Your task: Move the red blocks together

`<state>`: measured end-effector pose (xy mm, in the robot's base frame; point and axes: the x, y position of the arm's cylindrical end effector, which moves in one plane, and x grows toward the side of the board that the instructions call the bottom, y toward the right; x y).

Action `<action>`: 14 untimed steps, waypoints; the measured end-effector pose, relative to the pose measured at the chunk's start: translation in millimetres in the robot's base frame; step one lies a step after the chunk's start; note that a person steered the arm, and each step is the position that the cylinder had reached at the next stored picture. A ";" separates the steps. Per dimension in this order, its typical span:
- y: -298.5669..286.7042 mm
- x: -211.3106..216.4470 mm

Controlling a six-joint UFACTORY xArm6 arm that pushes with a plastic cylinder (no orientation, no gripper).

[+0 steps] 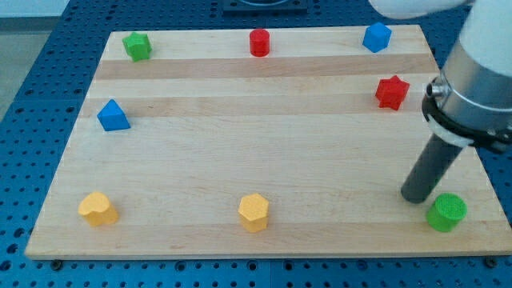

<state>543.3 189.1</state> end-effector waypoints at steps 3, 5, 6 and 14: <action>121.2 -99.1; 103.2 -173.4; 40.3 -168.4; -283.4 -289.0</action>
<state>254.3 -94.3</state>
